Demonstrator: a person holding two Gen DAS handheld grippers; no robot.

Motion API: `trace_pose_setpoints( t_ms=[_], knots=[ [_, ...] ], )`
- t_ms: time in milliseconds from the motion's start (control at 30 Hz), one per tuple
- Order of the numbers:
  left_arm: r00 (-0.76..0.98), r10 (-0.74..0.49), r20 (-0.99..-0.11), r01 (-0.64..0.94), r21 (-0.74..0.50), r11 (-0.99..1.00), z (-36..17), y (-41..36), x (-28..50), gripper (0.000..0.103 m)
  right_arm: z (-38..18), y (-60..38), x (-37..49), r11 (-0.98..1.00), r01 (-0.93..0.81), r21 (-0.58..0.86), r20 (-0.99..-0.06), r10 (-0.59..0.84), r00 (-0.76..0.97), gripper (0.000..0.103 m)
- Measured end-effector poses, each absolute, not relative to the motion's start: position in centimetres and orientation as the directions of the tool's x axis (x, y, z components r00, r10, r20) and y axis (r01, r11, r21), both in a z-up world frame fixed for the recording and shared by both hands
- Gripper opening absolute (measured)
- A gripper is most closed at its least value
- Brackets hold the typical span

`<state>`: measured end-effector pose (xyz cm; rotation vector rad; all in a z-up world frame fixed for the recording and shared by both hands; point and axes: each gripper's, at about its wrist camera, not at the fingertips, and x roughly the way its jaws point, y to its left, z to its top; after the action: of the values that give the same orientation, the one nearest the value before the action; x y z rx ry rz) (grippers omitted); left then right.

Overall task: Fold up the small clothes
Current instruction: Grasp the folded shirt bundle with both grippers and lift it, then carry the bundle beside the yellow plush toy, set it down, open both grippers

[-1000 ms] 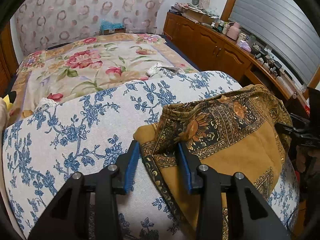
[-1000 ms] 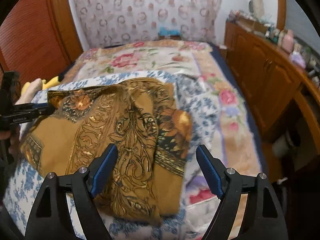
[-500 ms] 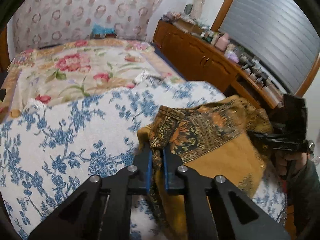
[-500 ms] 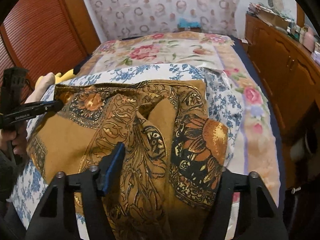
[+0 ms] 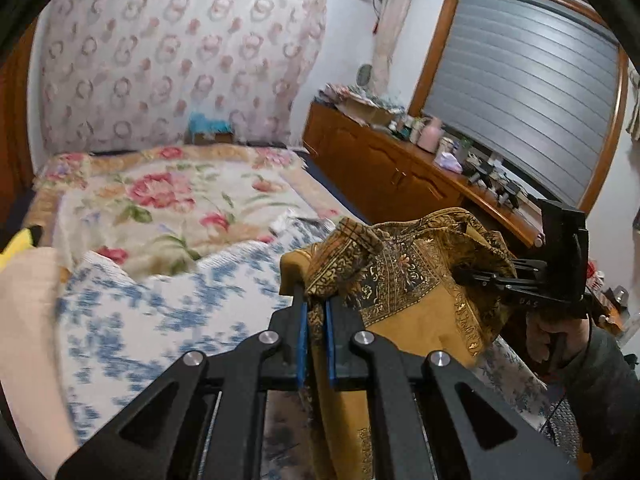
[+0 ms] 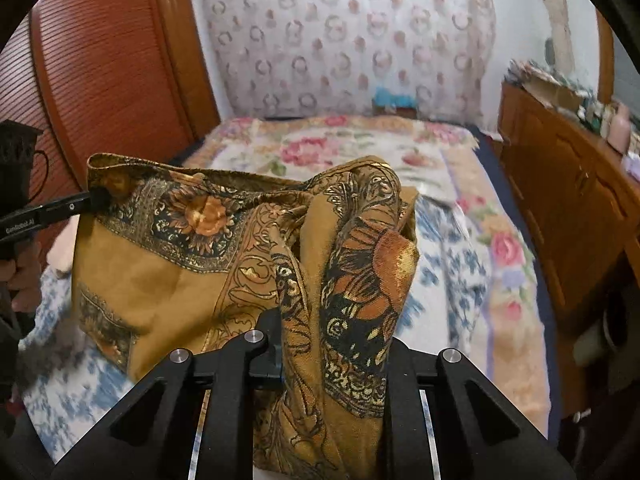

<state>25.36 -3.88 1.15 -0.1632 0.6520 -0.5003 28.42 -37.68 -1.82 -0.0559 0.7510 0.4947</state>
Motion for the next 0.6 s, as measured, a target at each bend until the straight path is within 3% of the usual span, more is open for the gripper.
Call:
trace_pose_setpoints(
  t_ms=[333, 600],
  knots=[
    [0.788, -0.371, -0.491, 0.259, -0.281, 0.924, 3.0, 5.7, 21.8, 0.004, 1.8, -28.0, 29.7, 0.794, -0.603, 0.079, -0.625, 0.51, 0.591, 0.015],
    [0.869, -0.227, -0.44, 0.099, -0.295, 0.95, 2.8, 14.3, 18.8, 0.004, 5.4, -16.6, 31.3, 0.678, -0.734, -0.041, -0.618, 0.56, 0.552, 0.015]
  ],
)
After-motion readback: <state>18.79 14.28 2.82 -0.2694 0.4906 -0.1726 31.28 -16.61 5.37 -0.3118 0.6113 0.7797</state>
